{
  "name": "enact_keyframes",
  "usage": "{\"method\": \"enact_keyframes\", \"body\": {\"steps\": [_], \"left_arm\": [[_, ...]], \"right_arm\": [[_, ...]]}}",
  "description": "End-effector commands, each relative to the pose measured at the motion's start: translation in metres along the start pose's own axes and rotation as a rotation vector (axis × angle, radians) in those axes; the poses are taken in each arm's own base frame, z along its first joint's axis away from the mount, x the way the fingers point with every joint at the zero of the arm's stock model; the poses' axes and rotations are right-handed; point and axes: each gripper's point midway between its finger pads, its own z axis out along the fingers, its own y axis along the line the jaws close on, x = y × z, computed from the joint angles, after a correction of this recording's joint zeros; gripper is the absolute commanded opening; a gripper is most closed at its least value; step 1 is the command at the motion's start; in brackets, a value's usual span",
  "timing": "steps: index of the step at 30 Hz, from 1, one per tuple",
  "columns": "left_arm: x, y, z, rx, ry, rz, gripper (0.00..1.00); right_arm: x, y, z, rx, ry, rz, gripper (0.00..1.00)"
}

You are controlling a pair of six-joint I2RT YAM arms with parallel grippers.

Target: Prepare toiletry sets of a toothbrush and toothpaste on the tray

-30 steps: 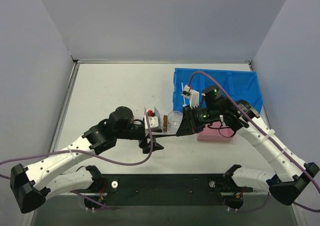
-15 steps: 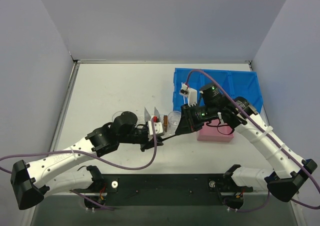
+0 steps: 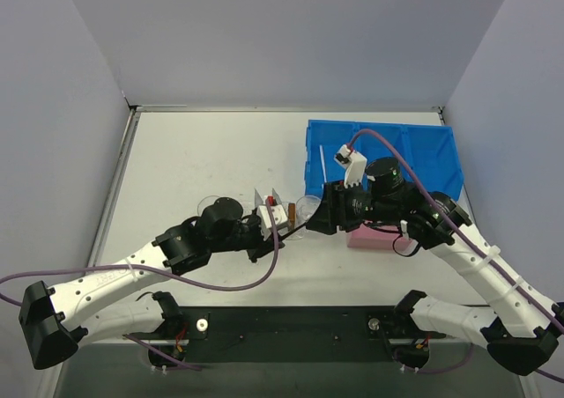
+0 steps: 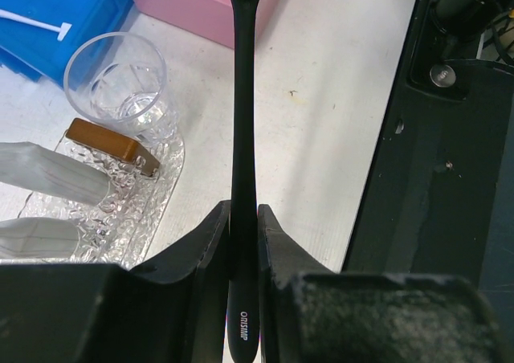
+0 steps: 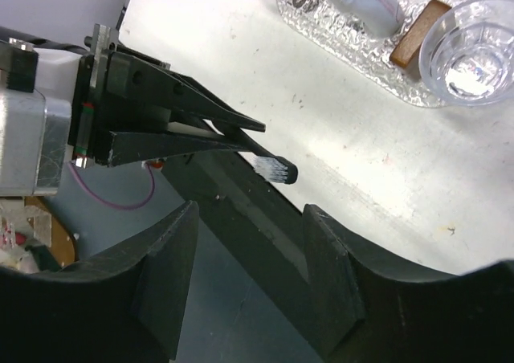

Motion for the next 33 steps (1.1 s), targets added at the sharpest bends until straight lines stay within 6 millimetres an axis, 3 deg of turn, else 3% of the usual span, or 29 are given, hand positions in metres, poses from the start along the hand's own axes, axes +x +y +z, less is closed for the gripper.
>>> {"method": "enact_keyframes", "body": {"steps": [1,7,14,33], "left_arm": [[-0.022,0.007,-0.003,-0.045,-0.080,-0.017,0.00],[-0.025,0.006,-0.007,-0.047,-0.095,-0.018,0.00],[-0.026,0.006,-0.007,-0.048,-0.101,-0.017,0.00],[-0.025,0.011,-0.007,-0.075,-0.099,-0.027,0.00]], "right_arm": [[-0.022,-0.002,0.006,0.052,-0.126,0.004,0.50],[-0.022,-0.012,0.020,0.108,-0.125,0.038,0.48],[-0.025,-0.011,0.026,0.099,-0.134,0.051,0.43],[-0.023,-0.002,0.039,0.032,-0.112,0.069,0.00]]}}
